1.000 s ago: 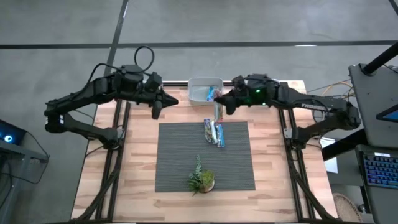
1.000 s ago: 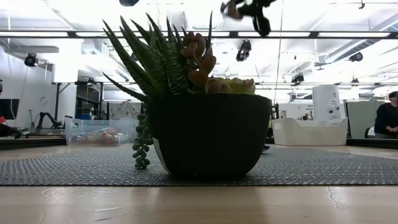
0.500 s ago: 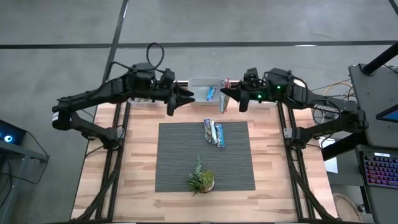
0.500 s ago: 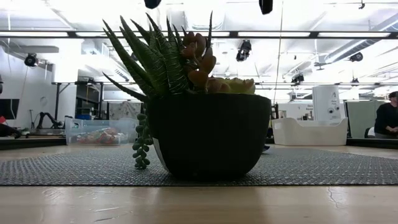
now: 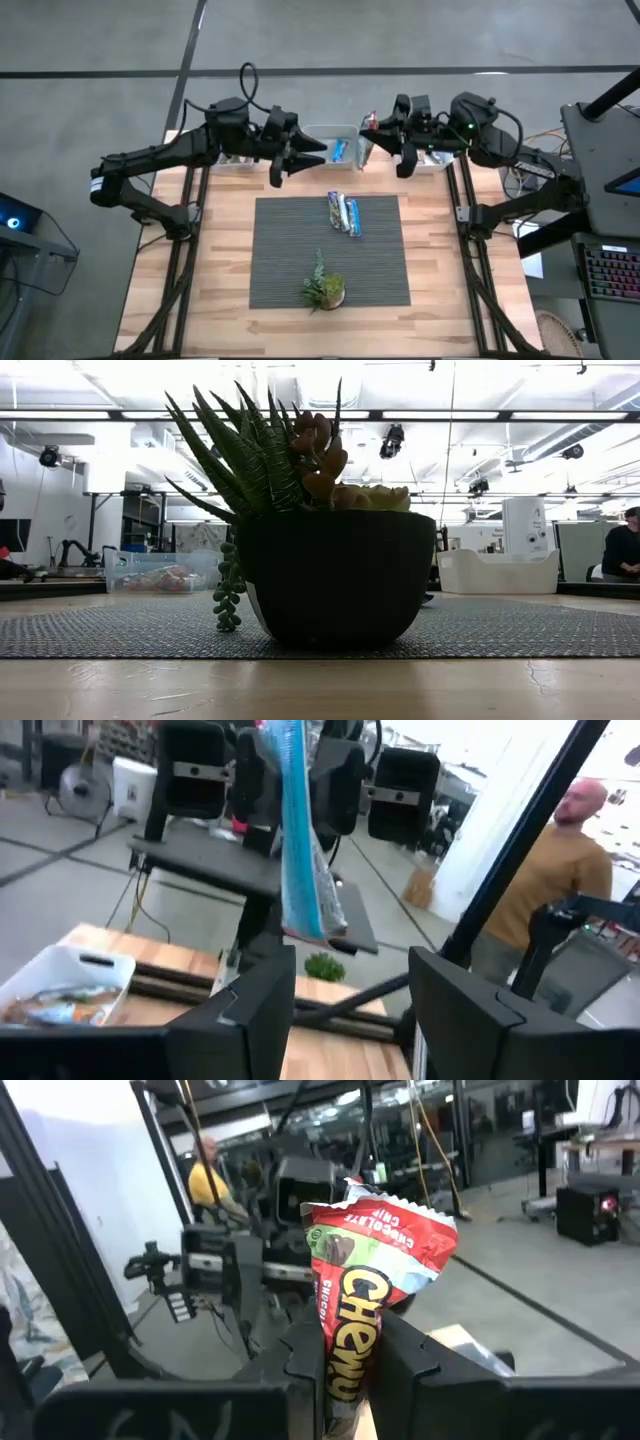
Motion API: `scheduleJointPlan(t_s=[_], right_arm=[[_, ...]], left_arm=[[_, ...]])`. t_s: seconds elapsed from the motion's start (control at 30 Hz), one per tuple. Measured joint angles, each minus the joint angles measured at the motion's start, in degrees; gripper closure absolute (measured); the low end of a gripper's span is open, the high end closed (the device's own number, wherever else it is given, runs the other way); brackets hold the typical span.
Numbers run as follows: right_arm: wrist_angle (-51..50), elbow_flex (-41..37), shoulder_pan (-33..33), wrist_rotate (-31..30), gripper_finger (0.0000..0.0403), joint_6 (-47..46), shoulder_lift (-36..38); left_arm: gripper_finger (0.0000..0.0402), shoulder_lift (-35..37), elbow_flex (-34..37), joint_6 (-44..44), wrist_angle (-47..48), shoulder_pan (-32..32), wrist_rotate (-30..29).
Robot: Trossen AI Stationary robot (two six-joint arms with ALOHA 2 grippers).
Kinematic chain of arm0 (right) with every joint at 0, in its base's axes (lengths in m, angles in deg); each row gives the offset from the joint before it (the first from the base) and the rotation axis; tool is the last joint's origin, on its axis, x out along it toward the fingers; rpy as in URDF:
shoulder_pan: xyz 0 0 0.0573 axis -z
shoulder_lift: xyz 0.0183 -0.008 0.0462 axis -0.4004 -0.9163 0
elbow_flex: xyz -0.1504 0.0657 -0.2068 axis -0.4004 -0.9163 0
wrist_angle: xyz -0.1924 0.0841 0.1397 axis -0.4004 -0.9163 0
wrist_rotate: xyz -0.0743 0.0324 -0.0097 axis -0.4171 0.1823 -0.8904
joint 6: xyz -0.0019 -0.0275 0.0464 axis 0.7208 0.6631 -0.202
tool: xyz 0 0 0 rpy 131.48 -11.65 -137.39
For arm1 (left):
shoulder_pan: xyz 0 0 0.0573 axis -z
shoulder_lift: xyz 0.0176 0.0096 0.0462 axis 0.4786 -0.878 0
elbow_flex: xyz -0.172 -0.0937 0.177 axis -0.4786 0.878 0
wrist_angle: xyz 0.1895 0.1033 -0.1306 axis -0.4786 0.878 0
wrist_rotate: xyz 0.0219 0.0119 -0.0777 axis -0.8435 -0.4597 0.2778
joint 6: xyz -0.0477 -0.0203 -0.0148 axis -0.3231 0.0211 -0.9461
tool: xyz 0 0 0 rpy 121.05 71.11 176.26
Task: Pick and place Granola Bars by type
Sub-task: Put the red granola bar into the transparent bin
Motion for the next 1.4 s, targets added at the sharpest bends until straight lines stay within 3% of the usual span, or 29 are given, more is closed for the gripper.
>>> scheduleJointPlan(t_s=[0.2,0.53,0.83,1.07,1.2,1.4], right_arm=[[-1.1,3.5,-0.2,-2.9,0.036,0.1,-1.4],[-2.1,7.3,-0.6,-1.6,0.036,1.2,-5.1],[-2.0,13.2,-0.6,16.8,0.036,2.3,-7.9],[-1.7,19.9,-0.5,33.9,0.036,3.6,-10.6],[-1.8,23.9,-0.5,38.2,0.036,3.5,-12.8],[-1.9,29.6,-0.6,40.9,0.036,2.6,-16.8]], left_arm=[[0.0225,0.0,0.0,1.1,-2.5,1.2,-4.4],[0.0225,0.0,0.0,1.1,-2.5,2.4,-4.7],[0.0225,0.6,0.0,1.0,-2.5,2.4,-2.1],[0.0225,0.2,0.0,-1.0,-7.1,2.4,9.2],[0.0225,0.0,0.0,-2.6,-13.9,2.4,16.7],[0.0225,0.1,0.0,-3.0,-19.1,2.4,19.3]])
